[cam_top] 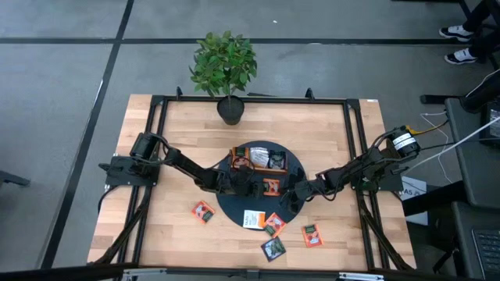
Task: Pick & Place Tea
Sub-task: Put the orange tea bag into the left side of the wooden organizer
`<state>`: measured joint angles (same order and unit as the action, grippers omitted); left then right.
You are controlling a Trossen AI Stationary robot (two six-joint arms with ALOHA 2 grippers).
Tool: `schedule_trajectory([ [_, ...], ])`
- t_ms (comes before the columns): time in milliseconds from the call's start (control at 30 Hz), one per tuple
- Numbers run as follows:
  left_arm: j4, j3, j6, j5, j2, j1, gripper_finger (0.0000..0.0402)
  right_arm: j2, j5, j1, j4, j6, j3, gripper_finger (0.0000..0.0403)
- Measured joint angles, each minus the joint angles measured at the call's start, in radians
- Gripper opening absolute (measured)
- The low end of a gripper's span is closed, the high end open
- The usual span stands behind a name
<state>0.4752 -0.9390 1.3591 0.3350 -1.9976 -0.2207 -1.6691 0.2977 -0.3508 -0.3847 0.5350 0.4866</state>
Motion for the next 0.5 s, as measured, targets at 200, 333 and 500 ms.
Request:
schedule_trajectory([
  [200,0.024,0.002,0.006,0.01,-0.002,0.0,0.0076,0.0,-0.005,0.0,-0.011,-0.024,0.0,0.0003],
  [333,0.025,0.002,0.019,0.014,-0.002,0.001,0.0087,0.0,-0.006,0.0,-0.012,-0.024,0.0,0.0003],
  [500,0.028,0.002,0.028,0.0,-0.002,0.01,0.01,0.0,-0.006,0.0,-0.013,-0.024,0.0,0.0003],
])
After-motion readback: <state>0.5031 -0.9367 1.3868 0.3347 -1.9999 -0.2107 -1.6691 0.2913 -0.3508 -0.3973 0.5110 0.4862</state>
